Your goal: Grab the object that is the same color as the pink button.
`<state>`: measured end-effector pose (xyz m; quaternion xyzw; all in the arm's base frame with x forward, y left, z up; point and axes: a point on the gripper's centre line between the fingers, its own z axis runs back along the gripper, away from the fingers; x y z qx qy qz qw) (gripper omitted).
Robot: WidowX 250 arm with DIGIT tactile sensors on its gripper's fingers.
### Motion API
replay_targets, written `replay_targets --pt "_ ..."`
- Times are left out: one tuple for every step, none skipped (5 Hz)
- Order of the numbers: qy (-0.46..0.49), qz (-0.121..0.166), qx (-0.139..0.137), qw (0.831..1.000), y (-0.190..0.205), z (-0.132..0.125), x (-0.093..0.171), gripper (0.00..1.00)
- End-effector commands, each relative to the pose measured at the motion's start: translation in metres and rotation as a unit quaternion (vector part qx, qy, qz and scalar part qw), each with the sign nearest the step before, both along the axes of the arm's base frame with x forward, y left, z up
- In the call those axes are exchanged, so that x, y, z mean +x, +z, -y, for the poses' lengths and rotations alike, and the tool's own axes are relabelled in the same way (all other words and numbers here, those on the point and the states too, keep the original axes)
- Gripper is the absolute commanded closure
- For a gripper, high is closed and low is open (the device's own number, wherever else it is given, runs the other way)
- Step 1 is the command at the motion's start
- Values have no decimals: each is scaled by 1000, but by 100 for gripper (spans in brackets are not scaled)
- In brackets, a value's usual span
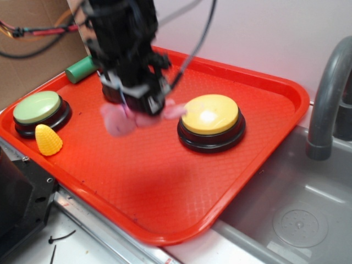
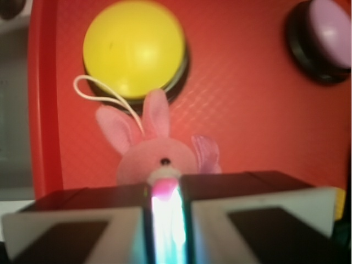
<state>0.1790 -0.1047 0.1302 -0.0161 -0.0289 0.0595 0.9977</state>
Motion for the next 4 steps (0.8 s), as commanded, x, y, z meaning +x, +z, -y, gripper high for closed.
replay_targets --pt "101 67 -18 992 83 -44 -3 100" --pt "146 75 -26 986 108 -67 -14 100" --pt "170 81 -38 981 112 -80 -17 100" --pt "144 41 -27 988 105 -79 -9 100"
